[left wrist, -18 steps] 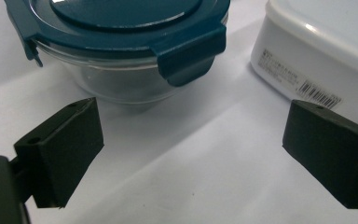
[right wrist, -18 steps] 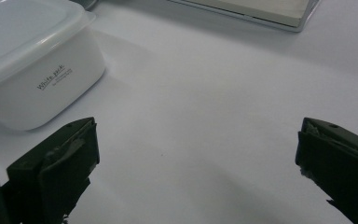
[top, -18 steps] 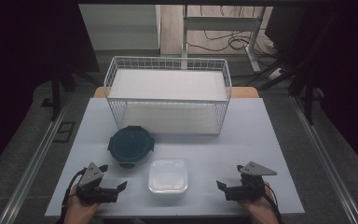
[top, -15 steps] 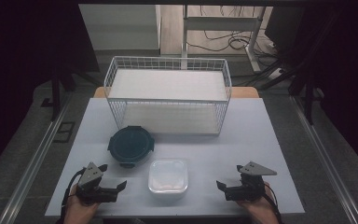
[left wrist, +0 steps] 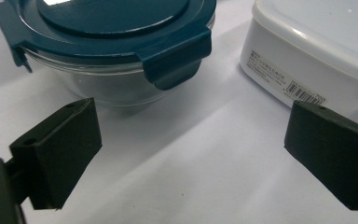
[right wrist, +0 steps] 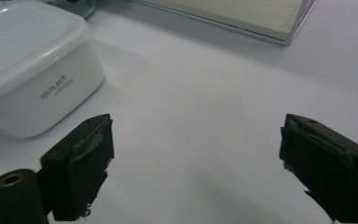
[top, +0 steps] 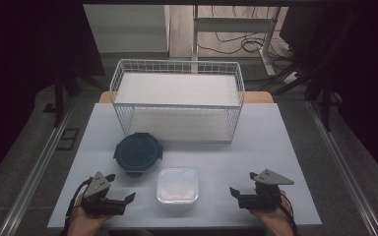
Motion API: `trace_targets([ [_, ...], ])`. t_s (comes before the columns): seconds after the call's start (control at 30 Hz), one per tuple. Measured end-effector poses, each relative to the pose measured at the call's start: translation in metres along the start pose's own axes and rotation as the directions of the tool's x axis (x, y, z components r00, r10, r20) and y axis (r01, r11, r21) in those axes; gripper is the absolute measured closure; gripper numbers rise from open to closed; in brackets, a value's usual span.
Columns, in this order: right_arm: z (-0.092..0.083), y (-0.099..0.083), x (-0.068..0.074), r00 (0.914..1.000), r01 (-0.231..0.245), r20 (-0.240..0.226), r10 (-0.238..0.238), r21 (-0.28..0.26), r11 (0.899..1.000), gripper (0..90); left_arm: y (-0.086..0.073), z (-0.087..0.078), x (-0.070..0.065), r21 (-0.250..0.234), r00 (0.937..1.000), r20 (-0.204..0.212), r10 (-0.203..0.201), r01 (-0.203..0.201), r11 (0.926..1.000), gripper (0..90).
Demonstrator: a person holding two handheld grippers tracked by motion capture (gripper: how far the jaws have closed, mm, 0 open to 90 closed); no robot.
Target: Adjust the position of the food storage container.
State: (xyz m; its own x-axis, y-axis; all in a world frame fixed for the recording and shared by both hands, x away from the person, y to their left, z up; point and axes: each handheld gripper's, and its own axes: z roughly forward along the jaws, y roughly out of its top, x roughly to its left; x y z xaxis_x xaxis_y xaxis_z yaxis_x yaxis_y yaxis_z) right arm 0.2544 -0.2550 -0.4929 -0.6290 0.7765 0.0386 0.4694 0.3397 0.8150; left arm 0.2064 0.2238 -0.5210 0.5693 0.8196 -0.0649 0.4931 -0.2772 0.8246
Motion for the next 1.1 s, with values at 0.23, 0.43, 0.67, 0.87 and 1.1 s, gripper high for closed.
trace_targets([
  [0.23, -0.001, 0.002, 0.004, 0.9991, 0.035, -0.025, -0.035, 0.02, 0.999, 24.0, 0.002, -0.002, -0.002, -0.002, 1.0, -0.009, 0.003, -0.003, 1.0, 14.7],
  [0.43, -0.001, 0.006, 0.008, 0.9986, 0.037, -0.039, -0.037, 0.015, 0.999, 29.9, 0.006, -0.001, -0.008, -0.014, 0.9979, 0.065, 0.001, 0.0, 0.9999, 43.3],
  [0.67, -0.003, 0.01, 0.013, 0.9975, 0.027, -0.066, -0.025, 0.026, 0.999, 41.3, 0.021, 0.02, -0.025, 0.031, 0.9795, 0.201, -0.007, 0.001, 0.9995, 89.6],
  [0.87, -0.003, 0.012, 0.016, 0.9959, 0.046, -0.08, -0.042, 0.044, 0.998, 52.6, 0.027, 0.037, -0.036, 0.079, 0.9806, 0.195, 0.013, -0.029, 0.9965, 89.8],
  [1.1, -0.004, 0.017, 0.019, 0.9931, 0.056, -0.106, -0.05, 0.061, 0.997, 60.5, 0.03, 0.048, -0.048, 0.096, 0.9811, 0.189, 0.04, -0.059, 0.9937, 89.8],
])
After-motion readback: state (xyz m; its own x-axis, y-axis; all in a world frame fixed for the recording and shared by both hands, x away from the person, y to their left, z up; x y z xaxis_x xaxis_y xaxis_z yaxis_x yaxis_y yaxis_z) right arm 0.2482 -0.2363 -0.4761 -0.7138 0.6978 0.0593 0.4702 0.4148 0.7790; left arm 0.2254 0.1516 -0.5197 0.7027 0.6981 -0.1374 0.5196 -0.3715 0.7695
